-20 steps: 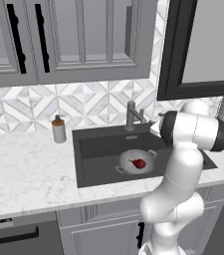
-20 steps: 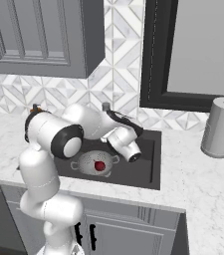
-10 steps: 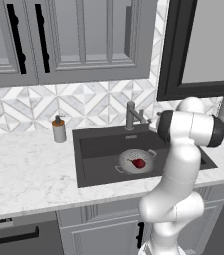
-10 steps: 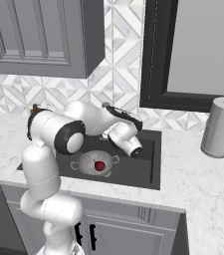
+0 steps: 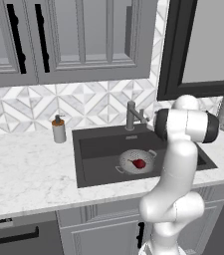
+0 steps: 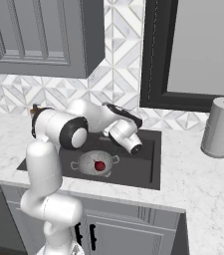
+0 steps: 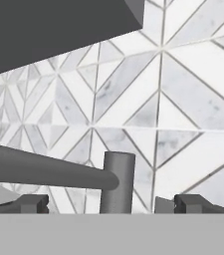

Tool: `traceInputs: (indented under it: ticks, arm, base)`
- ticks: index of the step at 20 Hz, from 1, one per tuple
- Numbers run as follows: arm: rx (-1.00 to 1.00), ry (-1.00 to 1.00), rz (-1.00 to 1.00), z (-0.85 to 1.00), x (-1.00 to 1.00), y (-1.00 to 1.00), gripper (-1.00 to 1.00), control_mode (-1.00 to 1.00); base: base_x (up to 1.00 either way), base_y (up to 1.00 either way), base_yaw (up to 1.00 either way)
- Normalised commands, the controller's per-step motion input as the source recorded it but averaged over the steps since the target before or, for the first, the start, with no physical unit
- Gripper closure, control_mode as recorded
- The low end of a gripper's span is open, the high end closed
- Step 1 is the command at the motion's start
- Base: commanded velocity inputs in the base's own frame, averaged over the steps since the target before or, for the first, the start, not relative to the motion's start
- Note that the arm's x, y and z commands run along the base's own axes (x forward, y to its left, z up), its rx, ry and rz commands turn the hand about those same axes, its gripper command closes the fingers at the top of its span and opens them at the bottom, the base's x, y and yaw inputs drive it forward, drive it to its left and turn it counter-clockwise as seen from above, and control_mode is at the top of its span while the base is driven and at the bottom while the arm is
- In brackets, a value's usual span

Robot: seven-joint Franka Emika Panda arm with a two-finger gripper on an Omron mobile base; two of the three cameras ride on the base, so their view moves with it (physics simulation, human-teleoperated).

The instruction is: Put the colander in the sink, put the pear in the colander, and turn on the sink faucet and pour water over the colander.

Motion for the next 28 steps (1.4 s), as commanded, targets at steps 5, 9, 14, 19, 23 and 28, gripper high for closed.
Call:
traceInputs:
  ticks: [5,9,14,19,23,28]
  arm:
    - [0.0,0.0,0.0,-0.18,0.19,0.01,-1.0,-1.0]
    - [0.0,0.0,0.0,-0.1,0.27,0.01,-1.0,-1.0]
    - [0.0,0.0,0.0,-0.05,0.35,0.0,-1.0,-1.0]
    - [0.0,0.0,0.0,-0.03,0.32,0.0,-1.0,-1.0]
    - [0.0,0.0,0.0,-0.01,0.27,0.0,-1.0,-1.0]
    - [0.0,0.0,-0.02,-0.06,0.28,0.0,-1.0,-1.0]
  base:
    - [0.0,0.0,0.0]
    - [0.0,0.0,0.0]
    - [0.0,0.0,0.0]
    - [0.0,0.0,0.0]
    - [0.0,0.0,0.0]
    - [0.0,0.0,0.0]
